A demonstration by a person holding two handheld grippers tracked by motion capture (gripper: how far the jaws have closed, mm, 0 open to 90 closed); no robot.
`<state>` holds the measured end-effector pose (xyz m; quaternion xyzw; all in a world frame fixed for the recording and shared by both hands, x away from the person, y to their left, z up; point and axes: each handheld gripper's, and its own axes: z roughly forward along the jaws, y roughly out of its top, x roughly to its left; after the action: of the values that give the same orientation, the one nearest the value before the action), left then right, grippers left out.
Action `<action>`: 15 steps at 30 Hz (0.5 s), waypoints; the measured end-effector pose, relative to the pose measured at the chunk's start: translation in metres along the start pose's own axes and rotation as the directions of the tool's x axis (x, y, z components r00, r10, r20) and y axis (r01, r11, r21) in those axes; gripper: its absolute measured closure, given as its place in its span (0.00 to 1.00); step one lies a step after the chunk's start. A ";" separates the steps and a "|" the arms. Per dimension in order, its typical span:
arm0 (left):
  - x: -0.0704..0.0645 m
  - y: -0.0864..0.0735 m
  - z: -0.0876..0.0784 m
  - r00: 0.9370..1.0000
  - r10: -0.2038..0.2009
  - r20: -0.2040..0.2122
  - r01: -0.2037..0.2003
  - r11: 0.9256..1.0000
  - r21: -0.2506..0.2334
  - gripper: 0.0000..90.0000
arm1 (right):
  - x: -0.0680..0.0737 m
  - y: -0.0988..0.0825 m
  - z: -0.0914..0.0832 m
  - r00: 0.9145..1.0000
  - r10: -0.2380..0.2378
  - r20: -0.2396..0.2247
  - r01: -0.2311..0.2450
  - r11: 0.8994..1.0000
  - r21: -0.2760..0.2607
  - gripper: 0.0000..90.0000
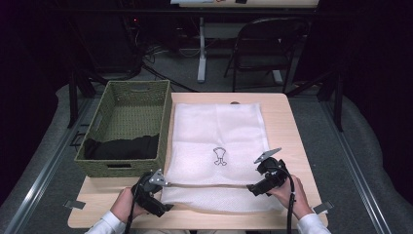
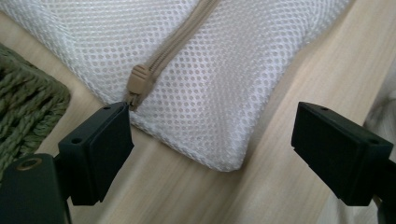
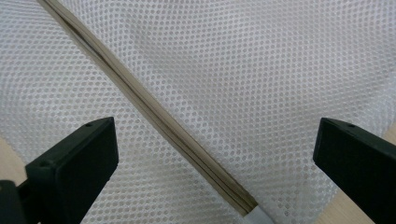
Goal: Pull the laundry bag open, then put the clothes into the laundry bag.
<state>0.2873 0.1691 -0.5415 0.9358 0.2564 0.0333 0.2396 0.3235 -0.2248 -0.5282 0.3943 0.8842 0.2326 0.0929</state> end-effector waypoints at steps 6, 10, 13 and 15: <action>-0.006 -0.003 -0.007 1.000 -0.005 -0.004 0.005 1.000 -0.017 0.12 | 0.006 0.009 0.005 0.999 -0.049 0.007 0.049 0.999 0.021 0.00; -0.007 -0.008 -0.004 1.000 -0.004 0.005 0.004 1.000 0.012 0.09 | 0.008 0.019 0.012 0.997 -0.069 -0.015 0.070 0.997 0.032 0.00; -0.004 -0.009 -0.007 1.000 -0.016 0.003 0.016 1.000 -0.015 0.09 | 0.013 0.029 0.020 0.995 -0.099 -0.029 0.100 0.994 0.044 0.00; -0.001 -0.009 -0.008 0.999 -0.032 0.005 0.032 0.999 -0.023 0.09 | 0.015 0.034 0.024 0.991 -0.128 -0.033 0.130 0.990 0.055 0.01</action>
<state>0.2809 0.1790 -0.5392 0.9288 0.2703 0.0305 0.2515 0.3440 -0.1852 -0.5323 0.3353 0.9154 0.2063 0.0835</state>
